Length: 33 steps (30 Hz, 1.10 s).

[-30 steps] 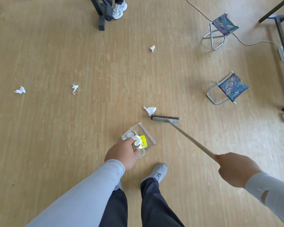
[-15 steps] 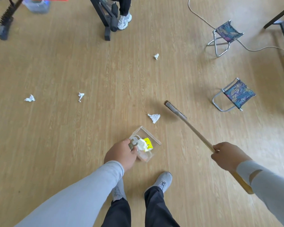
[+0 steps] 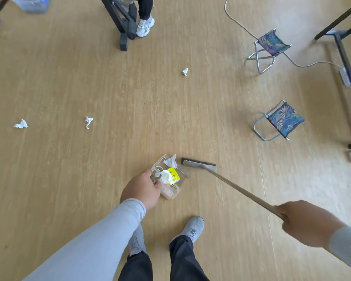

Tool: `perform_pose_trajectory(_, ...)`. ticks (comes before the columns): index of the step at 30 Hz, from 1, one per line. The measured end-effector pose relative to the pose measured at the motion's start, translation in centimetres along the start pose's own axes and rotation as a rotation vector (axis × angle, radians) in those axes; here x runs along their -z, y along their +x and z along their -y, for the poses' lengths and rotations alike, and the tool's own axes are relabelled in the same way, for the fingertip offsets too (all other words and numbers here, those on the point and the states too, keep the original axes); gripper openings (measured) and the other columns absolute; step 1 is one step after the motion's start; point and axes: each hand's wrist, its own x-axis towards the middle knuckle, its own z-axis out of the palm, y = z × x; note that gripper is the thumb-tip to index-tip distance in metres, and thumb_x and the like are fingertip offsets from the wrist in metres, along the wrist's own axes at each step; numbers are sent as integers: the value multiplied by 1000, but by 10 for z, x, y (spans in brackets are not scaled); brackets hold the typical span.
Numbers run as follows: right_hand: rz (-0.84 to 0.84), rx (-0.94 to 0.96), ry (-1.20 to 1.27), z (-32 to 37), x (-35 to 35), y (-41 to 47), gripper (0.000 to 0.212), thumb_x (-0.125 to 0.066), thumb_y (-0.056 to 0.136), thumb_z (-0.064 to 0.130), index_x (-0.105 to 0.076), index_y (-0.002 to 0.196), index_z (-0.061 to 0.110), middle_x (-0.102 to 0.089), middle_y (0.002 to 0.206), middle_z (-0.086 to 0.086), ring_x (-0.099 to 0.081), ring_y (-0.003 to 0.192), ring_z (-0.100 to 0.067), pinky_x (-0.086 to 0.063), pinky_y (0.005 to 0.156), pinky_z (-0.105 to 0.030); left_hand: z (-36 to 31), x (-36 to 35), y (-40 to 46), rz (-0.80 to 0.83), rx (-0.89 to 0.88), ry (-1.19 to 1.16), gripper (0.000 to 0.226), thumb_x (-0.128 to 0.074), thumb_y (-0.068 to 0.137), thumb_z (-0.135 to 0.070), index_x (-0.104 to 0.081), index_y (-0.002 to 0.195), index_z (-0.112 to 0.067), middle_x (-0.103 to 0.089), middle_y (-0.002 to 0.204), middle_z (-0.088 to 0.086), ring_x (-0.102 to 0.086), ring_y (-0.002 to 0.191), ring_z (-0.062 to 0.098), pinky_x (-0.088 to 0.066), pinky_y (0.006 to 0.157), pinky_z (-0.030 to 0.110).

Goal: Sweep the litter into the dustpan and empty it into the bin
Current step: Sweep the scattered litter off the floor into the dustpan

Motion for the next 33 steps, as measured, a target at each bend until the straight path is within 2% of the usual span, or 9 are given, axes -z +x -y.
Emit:
perform_pose_trajectory(3, -32, -24, -55, -13, 3, -10, 40, -40, 85, 22, -64, 112, 40, -66, 79, 5, -68, 65, -9, -59, 63, -25, -6, -1, 0, 9, -3, 3, 34, -55, 95, -40, -60, 123, -22, -71, 93, -3, -67, 87, 26, -58, 79, 38)
perform_pose_trajectory(8, -55, -5, 67, 17, 20, 16, 17, -45, 86, 22, -58, 85, 33, -64, 75, 6, -65, 63, -12, -46, 52, -23, -4, -6, -8, 6, -4, 10, 41, -54, 95, -42, -58, 130, -21, -72, 96, -1, -68, 90, 27, -58, 80, 39)
perform_pose_trajectory(13, -50, 74, -64, 65, 7, 40, 35, -43, 87, 14, -64, 112, 26, -61, 85, 8, -67, 74, -14, -55, 64, -25, -1, -7, -7, -13, -10, 10, 40, -54, 95, -41, -60, 129, -22, -73, 93, -1, -68, 89, 26, -58, 79, 38)
perform_pose_trajectory(17, 32, 131, -49, 32, 9, 17, 39, -42, 82, 21, -64, 109, 39, -63, 84, 10, -68, 75, -11, -56, 67, -25, 0, -6, -6, -11, -11, 3, 41, -55, 96, -40, -59, 131, -21, -73, 100, 0, -68, 92, 27, -57, 78, 36)
perform_pose_trajectory(19, 61, 132, 11, 10, 10, -1, 42, -44, 83, 25, -63, 113, 48, -65, 81, 10, -65, 66, -5, -51, 59, -20, 2, -7, -8, -9, -8, 3, 43, -54, 96, -41, -58, 134, -22, -73, 102, -1, -68, 93, 26, -57, 80, 37)
perform_pose_trajectory(22, 64, 119, 54, -2, 6, -15, 42, -43, 82, 25, -65, 115, 41, -69, 81, 3, -55, 52, -5, -42, 51, -17, 1, -7, -10, 3, -10, 12, 41, -53, 94, -43, -58, 129, -22, -72, 89, -2, -69, 89, 27, -59, 79, 40)
perform_pose_trajectory(24, 47, 106, 60, -4, 3, -16, 40, -42, 81, 26, -66, 110, 38, -71, 85, 0, -61, 54, -10, -45, 53, -21, 0, -6, -10, 5, -13, 3, 42, -53, 94, -43, -58, 130, -23, -72, 88, -2, -69, 89, 27, -59, 79, 40)
perform_pose_trajectory(27, 49, 81, 77, -5, 3, -15, 36, -45, 84, 26, -65, 110, 41, -72, 82, 1, -68, 60, -12, -51, 56, -23, 0, -4, -10, -4, -16, 6, 40, -54, 94, -42, -59, 128, -22, -72, 91, -2, -69, 91, 27, -59, 81, 41)
perform_pose_trajectory(33, 54, 76, 219, -12, 0, -20, 38, -51, 90, 24, -56, 115, 51, -71, 79, -1, -54, 46, -7, -45, 47, -18, 2, -7, -12, -13, -15, -2, 46, -54, 96, -42, -56, 137, -23, -73, 108, -1, -68, 99, 27, -57, 83, 36)
